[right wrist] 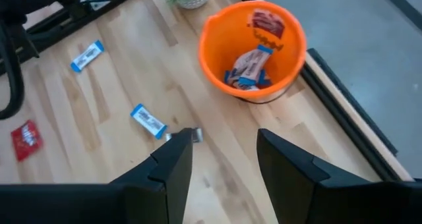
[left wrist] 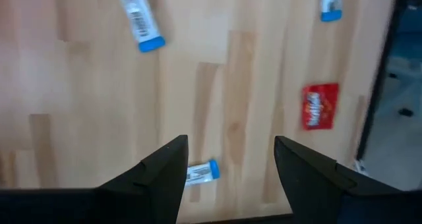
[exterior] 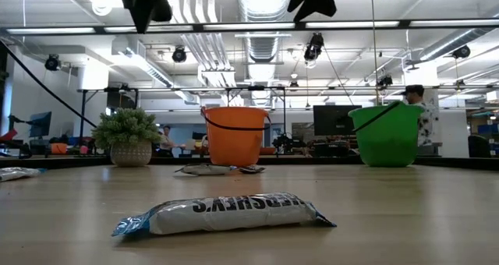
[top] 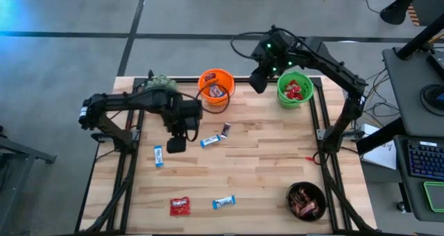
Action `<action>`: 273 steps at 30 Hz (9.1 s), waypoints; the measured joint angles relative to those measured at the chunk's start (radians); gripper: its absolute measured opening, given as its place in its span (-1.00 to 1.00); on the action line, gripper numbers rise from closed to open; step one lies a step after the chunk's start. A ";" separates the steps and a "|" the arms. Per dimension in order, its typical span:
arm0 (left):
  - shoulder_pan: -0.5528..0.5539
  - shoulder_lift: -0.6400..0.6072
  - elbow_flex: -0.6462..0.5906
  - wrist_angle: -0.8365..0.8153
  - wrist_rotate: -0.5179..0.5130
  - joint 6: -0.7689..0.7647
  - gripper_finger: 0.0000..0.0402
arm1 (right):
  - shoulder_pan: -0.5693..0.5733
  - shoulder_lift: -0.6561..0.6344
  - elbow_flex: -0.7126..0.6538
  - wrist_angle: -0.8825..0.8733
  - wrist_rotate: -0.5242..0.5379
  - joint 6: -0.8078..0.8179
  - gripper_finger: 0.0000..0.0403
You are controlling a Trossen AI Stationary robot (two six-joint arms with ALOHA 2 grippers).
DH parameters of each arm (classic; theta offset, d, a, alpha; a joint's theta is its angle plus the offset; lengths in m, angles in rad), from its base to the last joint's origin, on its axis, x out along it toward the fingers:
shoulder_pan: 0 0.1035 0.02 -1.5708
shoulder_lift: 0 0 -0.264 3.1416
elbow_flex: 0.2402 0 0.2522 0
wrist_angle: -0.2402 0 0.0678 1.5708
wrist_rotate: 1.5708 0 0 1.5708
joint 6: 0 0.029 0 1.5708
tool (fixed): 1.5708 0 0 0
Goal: Sort candy
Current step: Put the red candy into the green bucket
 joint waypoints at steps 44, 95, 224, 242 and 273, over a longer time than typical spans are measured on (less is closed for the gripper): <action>-0.561 -0.011 -0.513 0.638 -0.063 -0.503 0.03 | 0.079 0.000 0.000 0.008 0.002 0.220 -0.21; -0.681 -0.010 -0.768 1.063 -0.126 -0.694 0.03 | 0.189 0.001 0.000 0.089 0.000 0.286 -0.21; -0.094 -0.153 0.037 0.370 -0.524 0.108 -1.00 | 0.250 -0.104 0.000 0.039 0.132 0.214 -0.09; 0.071 -0.138 0.122 0.584 -0.525 0.256 -1.00 | 0.287 -0.028 -0.002 0.352 0.027 0.149 0.01; 0.090 -0.095 0.120 0.678 -0.524 0.317 -1.00 | 0.256 0.089 -0.002 0.422 0.067 0.093 -0.77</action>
